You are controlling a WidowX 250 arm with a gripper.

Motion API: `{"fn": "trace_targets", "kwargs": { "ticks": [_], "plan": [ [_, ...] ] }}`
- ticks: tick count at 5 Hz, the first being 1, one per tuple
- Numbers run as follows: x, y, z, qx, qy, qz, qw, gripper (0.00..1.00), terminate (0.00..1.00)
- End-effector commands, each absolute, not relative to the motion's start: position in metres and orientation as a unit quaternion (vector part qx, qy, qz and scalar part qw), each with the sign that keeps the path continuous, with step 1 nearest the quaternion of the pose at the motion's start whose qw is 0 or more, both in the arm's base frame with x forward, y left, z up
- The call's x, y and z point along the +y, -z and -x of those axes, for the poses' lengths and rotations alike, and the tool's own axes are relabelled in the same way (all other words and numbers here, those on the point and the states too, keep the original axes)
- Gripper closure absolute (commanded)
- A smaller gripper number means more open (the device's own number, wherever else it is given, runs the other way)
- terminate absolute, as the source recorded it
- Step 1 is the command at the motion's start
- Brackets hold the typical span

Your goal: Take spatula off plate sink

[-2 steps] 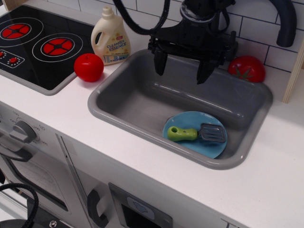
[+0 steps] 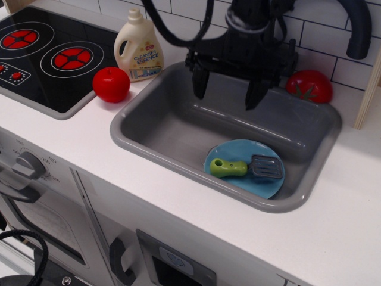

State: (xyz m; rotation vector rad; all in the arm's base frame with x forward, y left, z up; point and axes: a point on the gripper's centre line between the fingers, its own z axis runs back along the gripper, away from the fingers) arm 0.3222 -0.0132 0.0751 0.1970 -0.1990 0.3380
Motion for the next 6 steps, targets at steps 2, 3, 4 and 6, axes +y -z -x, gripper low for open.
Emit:
{"fn": "trace_targets", "kwargs": {
  "ticks": [2,3,4,6],
  "plan": [
    [-0.029,-0.045,-0.320,-0.097,0.199,-0.071,0.973,0.00,0.00],
    [-0.030,-0.035,-0.313,-0.071,0.319,-0.038,0.944,0.00,0.00],
    [-0.027,-0.022,-0.310,-0.050,0.348,-0.039,0.935,0.00,0.00],
    [-0.023,-0.009,-0.301,-0.054,0.378,-0.039,0.923,0.00,0.00]
  ]
}}
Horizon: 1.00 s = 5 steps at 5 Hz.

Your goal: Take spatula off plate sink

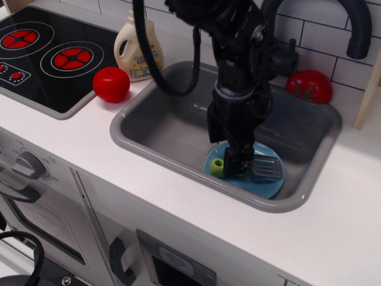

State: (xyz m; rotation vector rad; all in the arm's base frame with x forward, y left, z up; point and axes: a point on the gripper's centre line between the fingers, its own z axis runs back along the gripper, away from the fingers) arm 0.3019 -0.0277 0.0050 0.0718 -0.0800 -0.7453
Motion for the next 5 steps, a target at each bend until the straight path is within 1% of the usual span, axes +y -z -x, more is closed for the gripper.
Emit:
{"fn": "trace_targets", "kwargs": {
  "ticks": [1,2,3,5],
  "plan": [
    [-0.026,-0.004,-0.301,-0.034,0.385,-0.032,0.922,0.00,0.00],
    [-0.028,0.000,-0.303,-0.013,0.389,-0.020,0.921,0.00,0.00],
    [-0.030,0.003,-0.305,-0.010,0.388,-0.020,0.921,1.00,0.00],
    [-0.032,-0.010,-0.310,-0.015,0.377,0.006,0.926,1.00,0.00]
  ]
}}
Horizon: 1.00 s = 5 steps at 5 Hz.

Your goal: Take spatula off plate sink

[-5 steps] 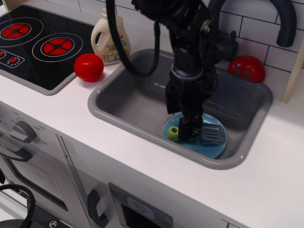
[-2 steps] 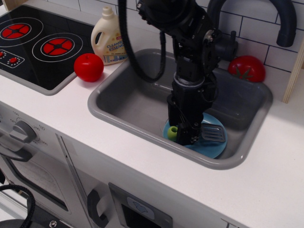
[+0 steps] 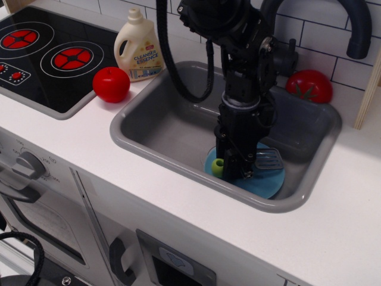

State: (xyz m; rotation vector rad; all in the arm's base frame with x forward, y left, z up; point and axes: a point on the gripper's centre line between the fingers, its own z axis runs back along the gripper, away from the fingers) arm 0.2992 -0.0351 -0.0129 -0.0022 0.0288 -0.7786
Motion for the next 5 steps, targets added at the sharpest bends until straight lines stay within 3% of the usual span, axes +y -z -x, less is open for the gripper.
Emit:
{"fn": "trace_targets", "kwargs": {
  "ticks": [1,2,4,5],
  "plan": [
    [-0.029,-0.031,-0.317,-0.040,0.359,0.034,0.932,1.00,0.00],
    [-0.013,-0.047,-0.324,-0.092,0.320,0.018,0.943,1.00,0.00],
    [0.033,-0.041,-0.325,-0.100,0.262,-0.004,0.960,1.00,0.00],
    [0.043,-0.025,-0.324,-0.094,0.187,-0.021,0.978,1.00,0.00]
  ]
}}
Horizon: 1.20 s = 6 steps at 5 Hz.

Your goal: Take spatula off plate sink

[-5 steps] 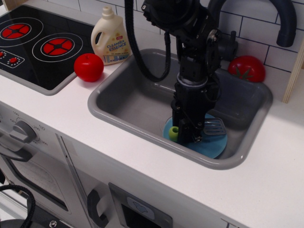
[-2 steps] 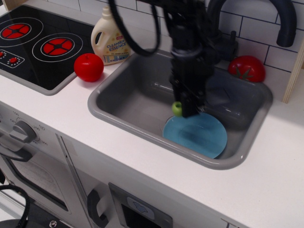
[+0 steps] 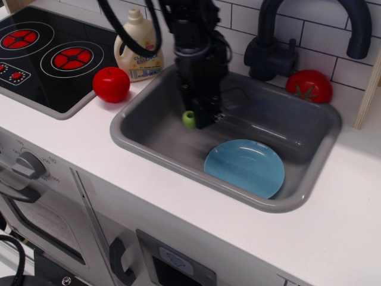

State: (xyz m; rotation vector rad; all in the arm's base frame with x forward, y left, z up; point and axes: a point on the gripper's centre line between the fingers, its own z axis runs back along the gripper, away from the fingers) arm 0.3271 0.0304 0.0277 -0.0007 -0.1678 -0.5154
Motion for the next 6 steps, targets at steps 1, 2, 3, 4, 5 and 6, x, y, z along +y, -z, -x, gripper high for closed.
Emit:
{"fn": "trace_targets", "kwargs": {
  "ticks": [1,2,3,4,5,6],
  "plan": [
    [0.044,-0.012,-0.327,-0.085,0.154,-0.033,0.984,1.00,0.00],
    [0.042,0.002,-0.328,-0.062,0.106,-0.053,0.991,1.00,0.00],
    [0.044,-0.004,-0.327,-0.060,0.079,-0.046,0.994,0.00,0.00],
    [0.045,-0.018,-0.328,-0.076,0.063,-0.042,0.994,0.00,0.00],
    [0.041,-0.046,-0.327,-0.108,0.067,-0.025,0.992,0.00,0.00],
    [0.035,-0.082,-0.320,-0.131,0.059,0.004,0.990,0.00,0.00]
  ]
}}
